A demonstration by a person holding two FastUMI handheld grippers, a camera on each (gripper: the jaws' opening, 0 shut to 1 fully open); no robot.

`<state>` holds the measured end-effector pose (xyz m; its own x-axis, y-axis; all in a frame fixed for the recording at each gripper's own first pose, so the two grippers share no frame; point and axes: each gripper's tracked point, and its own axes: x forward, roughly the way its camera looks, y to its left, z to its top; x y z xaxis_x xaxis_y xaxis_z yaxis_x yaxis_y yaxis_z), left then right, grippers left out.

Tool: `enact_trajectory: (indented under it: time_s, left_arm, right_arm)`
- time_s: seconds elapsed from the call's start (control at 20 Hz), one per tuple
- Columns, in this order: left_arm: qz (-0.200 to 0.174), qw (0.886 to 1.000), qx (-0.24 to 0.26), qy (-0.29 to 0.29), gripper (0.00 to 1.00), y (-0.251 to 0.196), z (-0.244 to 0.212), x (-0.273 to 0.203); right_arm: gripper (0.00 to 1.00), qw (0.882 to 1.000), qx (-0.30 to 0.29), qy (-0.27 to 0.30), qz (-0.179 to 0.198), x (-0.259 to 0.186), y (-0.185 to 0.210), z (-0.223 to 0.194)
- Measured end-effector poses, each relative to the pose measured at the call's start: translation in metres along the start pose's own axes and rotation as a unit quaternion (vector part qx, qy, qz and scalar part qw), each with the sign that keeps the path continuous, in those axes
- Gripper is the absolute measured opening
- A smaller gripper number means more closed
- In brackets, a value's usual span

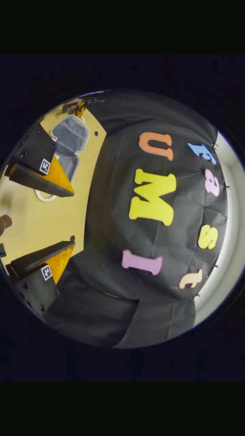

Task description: First open the suitcase, pack the skin care products into it, and then close the suitcase.

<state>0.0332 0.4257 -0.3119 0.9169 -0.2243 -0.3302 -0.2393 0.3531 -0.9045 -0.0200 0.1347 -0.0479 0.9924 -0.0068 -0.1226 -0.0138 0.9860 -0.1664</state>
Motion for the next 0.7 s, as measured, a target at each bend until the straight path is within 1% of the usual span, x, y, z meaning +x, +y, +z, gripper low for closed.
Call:
enact_trajectory:
  time_s: [0.1, 0.2, 0.25, 0.3, 0.5, 0.6, 0.65, 0.7]
  left_arm:
    - [0.016, 0.999, 0.035, 0.002, 0.06, -0.009, 0.002, -0.003]
    - [0.033, 0.997, 0.069, -0.002, 0.04, -0.022, 0.005, -0.005]
    - [0.038, 0.996, 0.084, -0.008, 0.04, -0.033, 0.008, -0.008]
    - [0.04, 0.994, 0.102, -0.016, 0.04, -0.047, 0.013, -0.009]
    - [0.033, 0.983, 0.171, -0.051, 0.03, -0.103, 0.02, -0.028]
    - [0.021, 0.975, 0.21, -0.072, 0.03, -0.141, 0.016, -0.041]
    - [0.012, 0.968, 0.239, -0.08, 0.03, -0.164, 0.01, -0.045]
    - [0.007, 0.958, 0.274, -0.086, 0.03, -0.185, 0.002, -0.047]
  right_arm:
    - [0.77, 1.0, 0.007, -0.012, -0.006, -0.009, -0.01, 0.002]
    - [0.78, 1.0, 0.007, -0.019, -0.004, -0.014, -0.02, -0.001]
    - [0.8, 1.0, 0.008, -0.02, -0.002, -0.015, -0.026, -0.001]
    - [0.78, 1.0, 0.013, -0.023, 0.004, -0.017, -0.031, -0.001]
    - [0.77, 0.999, 0.028, -0.035, 0.02, -0.019, -0.061, 0.002]
    - [0.77, 0.998, 0.032, -0.045, 0.027, -0.017, -0.077, 0.006]
    - [0.76, 0.998, 0.033, -0.049, 0.031, -0.016, -0.085, 0.008]
    - [0.78, 0.997, 0.034, -0.05, 0.038, -0.013, -0.09, 0.007]
